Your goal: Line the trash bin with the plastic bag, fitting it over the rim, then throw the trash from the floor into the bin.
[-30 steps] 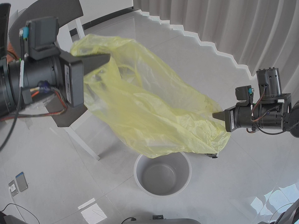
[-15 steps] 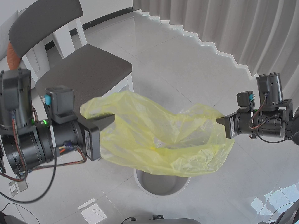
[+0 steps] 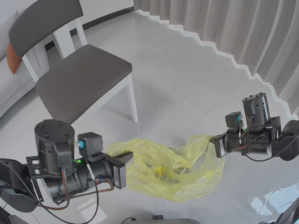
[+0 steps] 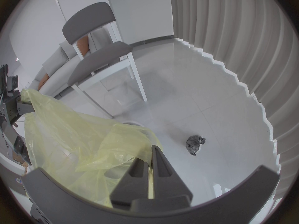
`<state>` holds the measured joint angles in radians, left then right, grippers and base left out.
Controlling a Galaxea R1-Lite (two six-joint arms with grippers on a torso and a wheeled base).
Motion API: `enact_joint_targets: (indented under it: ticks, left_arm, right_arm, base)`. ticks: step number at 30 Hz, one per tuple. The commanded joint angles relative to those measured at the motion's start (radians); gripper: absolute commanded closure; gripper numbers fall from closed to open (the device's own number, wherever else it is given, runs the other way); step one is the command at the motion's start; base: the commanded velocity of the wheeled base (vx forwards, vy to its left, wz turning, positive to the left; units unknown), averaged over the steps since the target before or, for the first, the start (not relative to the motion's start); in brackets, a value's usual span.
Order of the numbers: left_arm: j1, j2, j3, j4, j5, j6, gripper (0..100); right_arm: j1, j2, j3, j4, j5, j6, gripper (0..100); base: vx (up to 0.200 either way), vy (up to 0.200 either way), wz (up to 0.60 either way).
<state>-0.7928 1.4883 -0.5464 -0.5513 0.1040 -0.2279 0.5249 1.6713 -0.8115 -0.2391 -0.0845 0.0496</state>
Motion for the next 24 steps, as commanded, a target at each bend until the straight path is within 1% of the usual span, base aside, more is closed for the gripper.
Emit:
enact_joint_targets:
  ticks: [1, 6, 11, 15, 16, 18, 19, 20, 24]
  left_arm:
    - [-0.003, 0.106, 0.037, -0.045, 0.002, -0.036, 100]
    - [-0.002, 0.184, 0.065, -0.121, 0.002, -0.051, 100]
    - [0.003, 0.25, 0.118, -0.24, 0.005, -0.08, 100]
    - [0.015, 0.305, 0.167, -0.32, 0.009, -0.08, 100]
    - [0.015, 0.305, 0.167, -0.32, 0.009, -0.08, 100]
    - [0.032, 0.365, 0.218, -0.411, 0.028, -0.079, 100]
    - [0.032, 0.368, 0.22, -0.415, 0.028, -0.079, 100]
    - [0.032, 0.398, 0.258, -0.487, 0.04, -0.079, 100]
    - [0.05, 0.464, 0.319, -0.625, 0.042, -0.074, 100]
  right_arm:
    - [-0.019, 0.048, 0.038, -0.005, 0.002, 0.0, 100]
    - [-0.039, 0.096, 0.048, -0.039, 0.002, 0.0, 100]
    - [-0.066, 0.156, 0.052, -0.095, 0.002, 0.0, 100]
    - [-0.08, 0.209, 0.052, -0.14, 0.002, 0.0, 100]
    - [-0.08, 0.209, 0.052, -0.14, 0.002, 0.0, 100]
    - [-0.083, 0.232, 0.075, -0.187, 0.0, 0.0, 100]
    - [-0.083, 0.231, 0.077, -0.189, 0.0, 0.0, 100]
    - [-0.082, 0.226, 0.107, -0.223, 0.002, -0.004, 100]
    - [-0.082, 0.223, 0.135, -0.256, 0.002, -0.002, 100]
  base:
    - [0.0, 0.0, 0.0]
    - [0.0, 0.0, 0.0]
    - [0.0, 0.0, 0.0]
    - [0.0, 0.0, 0.0]
    - [0.0, 0.0, 0.0]
    - [0.0, 0.0, 0.0]
    - [0.0, 0.0, 0.0]
    - [0.0, 0.0, 0.0]
    - [0.0, 0.0, 0.0]
